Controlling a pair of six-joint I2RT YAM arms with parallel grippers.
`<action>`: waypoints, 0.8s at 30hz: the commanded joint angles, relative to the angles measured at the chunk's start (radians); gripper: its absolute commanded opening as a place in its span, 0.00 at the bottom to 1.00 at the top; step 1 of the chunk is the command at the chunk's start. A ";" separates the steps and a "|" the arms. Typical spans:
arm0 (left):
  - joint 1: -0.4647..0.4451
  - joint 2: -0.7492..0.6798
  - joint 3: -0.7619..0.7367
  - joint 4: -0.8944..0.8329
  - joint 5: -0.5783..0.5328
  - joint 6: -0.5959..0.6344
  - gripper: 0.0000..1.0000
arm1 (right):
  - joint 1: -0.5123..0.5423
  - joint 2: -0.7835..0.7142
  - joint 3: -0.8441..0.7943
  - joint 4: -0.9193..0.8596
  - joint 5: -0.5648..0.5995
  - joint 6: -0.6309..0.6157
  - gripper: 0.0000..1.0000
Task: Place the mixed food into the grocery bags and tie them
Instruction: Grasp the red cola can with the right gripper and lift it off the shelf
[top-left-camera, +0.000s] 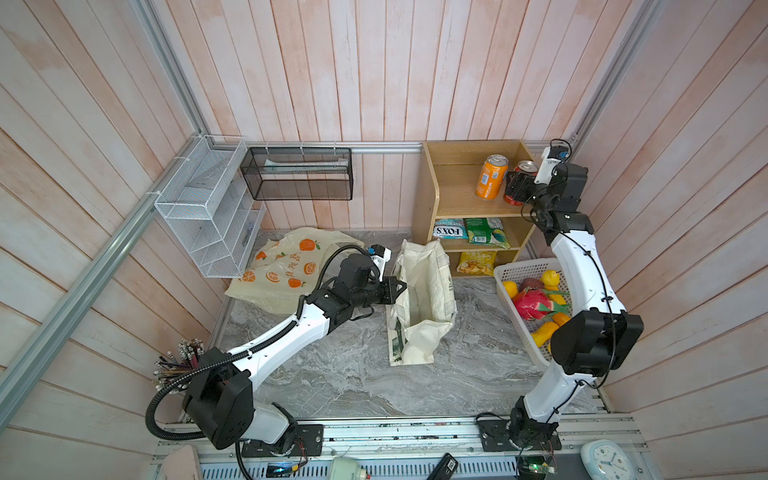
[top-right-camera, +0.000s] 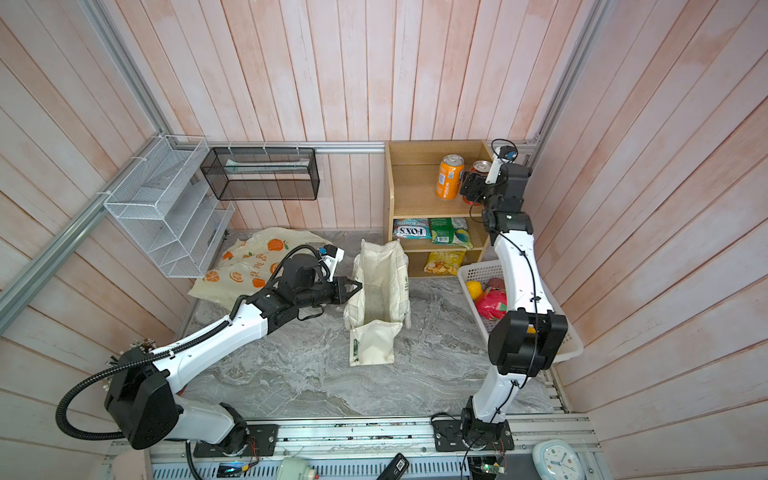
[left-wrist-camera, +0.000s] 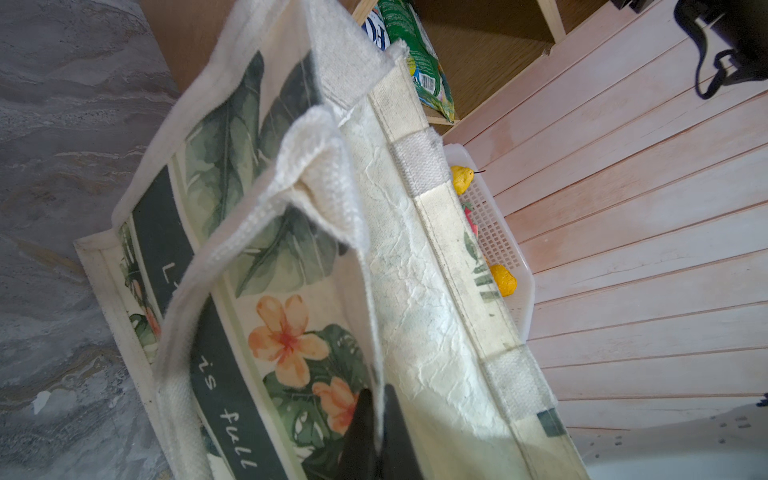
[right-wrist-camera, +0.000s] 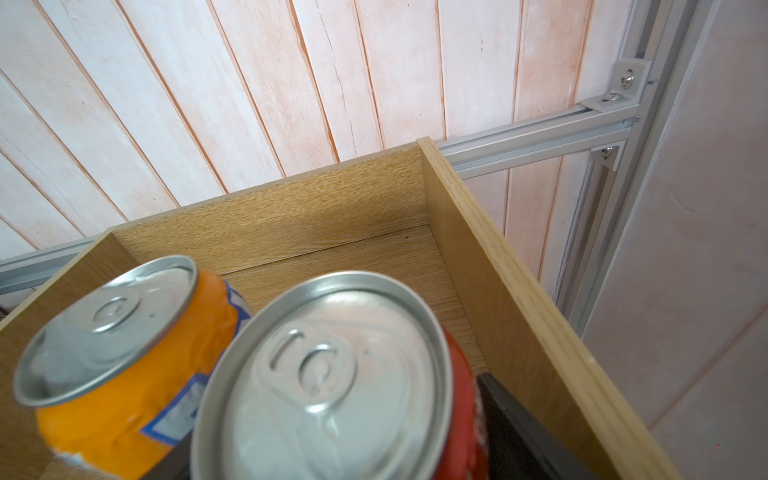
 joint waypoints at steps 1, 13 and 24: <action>0.003 0.013 -0.022 0.009 0.019 -0.003 0.00 | 0.006 0.044 0.025 0.057 -0.011 -0.030 0.76; 0.003 0.017 -0.026 0.018 0.026 -0.016 0.00 | 0.008 -0.056 -0.076 0.103 -0.016 -0.014 0.60; 0.002 0.017 -0.030 0.019 0.031 -0.017 0.00 | 0.009 -0.190 -0.257 0.189 -0.017 0.011 0.60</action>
